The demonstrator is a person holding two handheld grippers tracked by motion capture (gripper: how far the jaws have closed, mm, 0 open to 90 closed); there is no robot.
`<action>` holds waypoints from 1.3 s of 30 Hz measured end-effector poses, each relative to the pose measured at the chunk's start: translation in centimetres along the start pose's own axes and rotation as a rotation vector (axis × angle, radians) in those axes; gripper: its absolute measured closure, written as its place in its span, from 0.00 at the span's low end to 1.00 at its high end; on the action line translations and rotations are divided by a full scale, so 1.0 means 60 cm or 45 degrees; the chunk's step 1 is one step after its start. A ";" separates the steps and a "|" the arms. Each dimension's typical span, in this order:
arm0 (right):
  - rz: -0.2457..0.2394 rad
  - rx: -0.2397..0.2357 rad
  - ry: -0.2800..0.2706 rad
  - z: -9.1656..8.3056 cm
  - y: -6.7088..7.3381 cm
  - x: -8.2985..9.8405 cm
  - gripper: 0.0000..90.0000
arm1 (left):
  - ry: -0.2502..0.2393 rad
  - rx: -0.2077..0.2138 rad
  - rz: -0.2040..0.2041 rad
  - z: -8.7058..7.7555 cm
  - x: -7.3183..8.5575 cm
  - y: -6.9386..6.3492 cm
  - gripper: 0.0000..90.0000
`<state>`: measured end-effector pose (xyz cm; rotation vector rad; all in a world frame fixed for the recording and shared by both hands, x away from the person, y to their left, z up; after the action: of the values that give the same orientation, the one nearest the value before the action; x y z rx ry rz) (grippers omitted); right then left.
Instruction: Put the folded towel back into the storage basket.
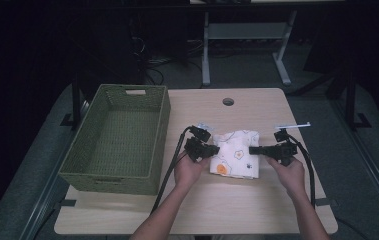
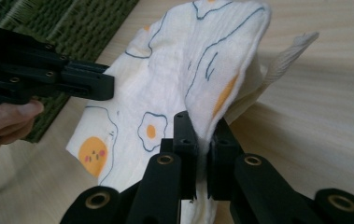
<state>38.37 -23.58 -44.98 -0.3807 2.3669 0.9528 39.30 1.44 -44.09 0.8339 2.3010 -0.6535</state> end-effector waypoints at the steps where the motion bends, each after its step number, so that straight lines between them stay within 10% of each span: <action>1: 0.001 -0.006 -0.006 -0.002 0.004 -0.003 0.94 | -0.002 -0.001 0.000 -0.003 -0.001 0.000 0.94; 39: -0.035 -0.165 -0.095 -0.013 0.122 -0.096 0.93 | -0.071 -0.051 0.087 -0.177 -0.062 0.025 0.94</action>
<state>39.42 -18.63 -37.11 -0.4193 2.2337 1.0921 38.78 7.53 -34.54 0.8614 2.2183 -0.5917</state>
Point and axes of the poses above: each handheld gripper's, and its own axes: z roughly forward along the jaws, x roughly out of its underside, y roughly to its left, the point moved 3 cm from there along z, roughly forward along the jaws, and after that the axes turned 1 degree about z, right-handed, at the moved point
